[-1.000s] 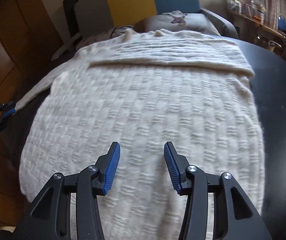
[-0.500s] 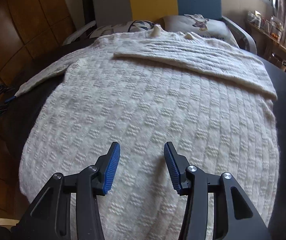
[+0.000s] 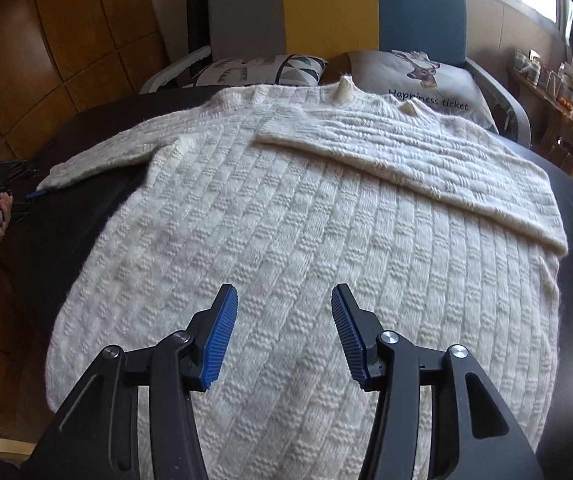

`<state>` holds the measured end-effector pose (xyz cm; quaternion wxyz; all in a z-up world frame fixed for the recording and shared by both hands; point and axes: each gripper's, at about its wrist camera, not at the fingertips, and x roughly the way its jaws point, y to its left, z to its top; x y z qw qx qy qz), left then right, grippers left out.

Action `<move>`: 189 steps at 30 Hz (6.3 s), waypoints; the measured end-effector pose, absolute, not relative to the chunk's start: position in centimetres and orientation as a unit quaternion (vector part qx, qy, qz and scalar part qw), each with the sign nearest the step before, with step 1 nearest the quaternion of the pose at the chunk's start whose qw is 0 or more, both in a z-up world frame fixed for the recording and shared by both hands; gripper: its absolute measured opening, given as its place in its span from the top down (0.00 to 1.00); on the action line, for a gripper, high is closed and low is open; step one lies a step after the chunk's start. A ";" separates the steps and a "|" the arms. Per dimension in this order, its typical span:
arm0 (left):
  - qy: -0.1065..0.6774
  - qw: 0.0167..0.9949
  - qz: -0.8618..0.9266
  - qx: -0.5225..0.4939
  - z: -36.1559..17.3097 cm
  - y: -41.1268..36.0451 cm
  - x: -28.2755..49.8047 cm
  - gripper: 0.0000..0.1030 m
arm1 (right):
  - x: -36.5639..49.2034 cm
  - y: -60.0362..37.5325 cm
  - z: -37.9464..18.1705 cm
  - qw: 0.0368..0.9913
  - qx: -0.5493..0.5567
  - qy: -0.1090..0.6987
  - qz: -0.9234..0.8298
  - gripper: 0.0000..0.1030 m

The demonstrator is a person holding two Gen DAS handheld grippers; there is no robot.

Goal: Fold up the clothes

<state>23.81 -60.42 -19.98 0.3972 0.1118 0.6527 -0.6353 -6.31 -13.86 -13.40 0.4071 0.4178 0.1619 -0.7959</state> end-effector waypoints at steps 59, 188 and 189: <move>0.313 0.063 -0.875 0.363 -10.1 -30.5 -15.0 0.97 | -18.0 -5.5 -15.3 0.327 0.471 0.014 -0.819 0.49; 0.281 0.200 -0.855 0.387 -12.3 -42.7 -5.2 0.89 | -23.2 -15.9 2.4 0.473 0.362 -0.102 -0.797 0.95; 0.277 0.210 -0.850 0.396 -12.7 -42.7 -5.3 0.89 | -23.2 -15.8 2.6 0.472 0.360 -0.099 -0.799 0.95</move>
